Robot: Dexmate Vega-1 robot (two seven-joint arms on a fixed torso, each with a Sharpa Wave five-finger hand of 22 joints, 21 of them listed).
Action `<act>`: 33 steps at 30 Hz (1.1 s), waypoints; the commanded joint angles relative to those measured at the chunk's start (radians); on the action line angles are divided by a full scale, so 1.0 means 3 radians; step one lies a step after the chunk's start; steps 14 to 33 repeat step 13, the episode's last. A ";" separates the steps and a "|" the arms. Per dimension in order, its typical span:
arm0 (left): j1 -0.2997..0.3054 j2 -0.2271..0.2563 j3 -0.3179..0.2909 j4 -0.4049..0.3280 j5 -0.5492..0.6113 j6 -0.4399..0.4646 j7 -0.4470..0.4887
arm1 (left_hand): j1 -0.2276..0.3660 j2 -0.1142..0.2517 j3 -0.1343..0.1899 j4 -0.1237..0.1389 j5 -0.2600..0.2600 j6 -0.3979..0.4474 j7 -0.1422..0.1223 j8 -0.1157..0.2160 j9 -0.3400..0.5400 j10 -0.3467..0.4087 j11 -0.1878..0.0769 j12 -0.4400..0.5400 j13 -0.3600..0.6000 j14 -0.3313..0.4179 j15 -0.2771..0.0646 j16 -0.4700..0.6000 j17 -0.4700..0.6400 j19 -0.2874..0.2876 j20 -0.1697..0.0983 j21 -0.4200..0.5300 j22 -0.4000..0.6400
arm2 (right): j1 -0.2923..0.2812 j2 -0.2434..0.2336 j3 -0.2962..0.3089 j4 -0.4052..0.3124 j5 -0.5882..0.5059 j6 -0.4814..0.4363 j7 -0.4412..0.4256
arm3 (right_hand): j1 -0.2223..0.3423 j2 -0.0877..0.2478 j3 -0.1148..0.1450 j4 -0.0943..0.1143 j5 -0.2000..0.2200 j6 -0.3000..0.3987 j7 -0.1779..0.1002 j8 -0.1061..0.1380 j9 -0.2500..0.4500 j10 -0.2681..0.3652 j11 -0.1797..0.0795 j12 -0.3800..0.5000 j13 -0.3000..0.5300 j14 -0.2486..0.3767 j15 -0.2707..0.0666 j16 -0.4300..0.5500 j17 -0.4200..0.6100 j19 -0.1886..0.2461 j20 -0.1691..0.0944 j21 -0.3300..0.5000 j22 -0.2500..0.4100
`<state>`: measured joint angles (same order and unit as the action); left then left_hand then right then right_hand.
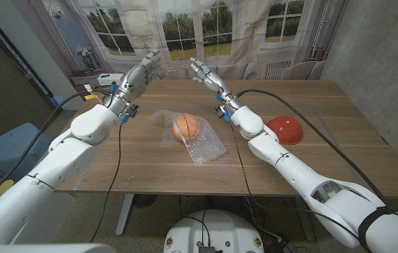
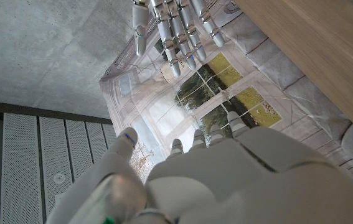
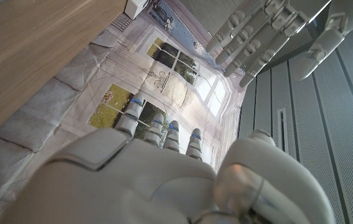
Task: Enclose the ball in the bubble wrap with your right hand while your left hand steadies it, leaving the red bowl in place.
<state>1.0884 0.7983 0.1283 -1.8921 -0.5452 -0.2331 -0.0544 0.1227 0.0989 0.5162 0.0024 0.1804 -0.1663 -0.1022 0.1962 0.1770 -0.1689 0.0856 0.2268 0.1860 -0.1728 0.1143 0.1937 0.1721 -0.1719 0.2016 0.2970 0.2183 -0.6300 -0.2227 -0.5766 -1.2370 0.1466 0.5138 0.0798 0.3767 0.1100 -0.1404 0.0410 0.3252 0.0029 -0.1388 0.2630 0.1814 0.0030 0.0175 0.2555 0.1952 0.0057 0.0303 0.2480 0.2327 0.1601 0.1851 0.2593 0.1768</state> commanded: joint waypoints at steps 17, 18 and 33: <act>0.0110 -0.0072 0.0041 0.0231 -0.0286 -0.0039 0.0023 | -0.0006 -0.0047 -0.0011 -0.0016 -0.0006 -0.0018 0.0004 -0.0014 -0.0001 -0.0272 -0.0004 -0.0014 0.0002 -0.0437 -0.0016 -0.0020 0.0010 -0.0115 0.0021 -0.0012 -0.0006 | 0.0308 0.0128 0.0326 0.0754 0.0586 0.0287 0.0152 | -0.0033 0.0051 -0.0006 0.0029 -0.0008 0.0149 -0.0003 -0.0004 0.0006 0.0114 0.0035 0.0007 0.0002 0.0056 -0.0024 0.0015 -0.0007 0.0077 -0.0146 -0.0002 0.0001; 0.0110 -0.0072 0.0041 0.0231 -0.0286 -0.0039 0.0023 | -0.0006 -0.0047 -0.0011 -0.0016 -0.0006 -0.0018 0.0004 -0.0014 -0.0001 -0.0272 -0.0004 -0.0014 0.0002 -0.0437 -0.0016 -0.0020 0.0010 -0.0115 0.0021 -0.0012 -0.0006 | 0.0308 0.0128 0.0326 0.0754 0.0586 0.0287 0.0152 | -0.0033 0.0051 -0.0006 0.0029 -0.0008 0.0149 -0.0003 -0.0004 0.0006 0.0114 0.0035 0.0007 0.0002 0.0056 -0.0024 0.0015 -0.0007 0.0077 -0.0146 -0.0002 0.0001; 0.0110 -0.0072 0.0041 0.0231 -0.0286 -0.0039 0.0023 | -0.0006 -0.0047 -0.0011 -0.0016 -0.0006 -0.0018 0.0004 -0.0014 -0.0001 -0.0272 -0.0004 -0.0014 0.0002 -0.0437 -0.0016 -0.0020 0.0010 -0.0115 0.0021 -0.0012 -0.0006 | 0.0308 0.0128 0.0326 0.0754 0.0586 0.0287 0.0152 | -0.0033 0.0051 -0.0006 0.0029 -0.0008 0.0149 -0.0003 -0.0004 0.0006 0.0114 0.0035 0.0007 0.0002 0.0056 -0.0024 0.0015 -0.0007 0.0077 -0.0146 -0.0002 0.0001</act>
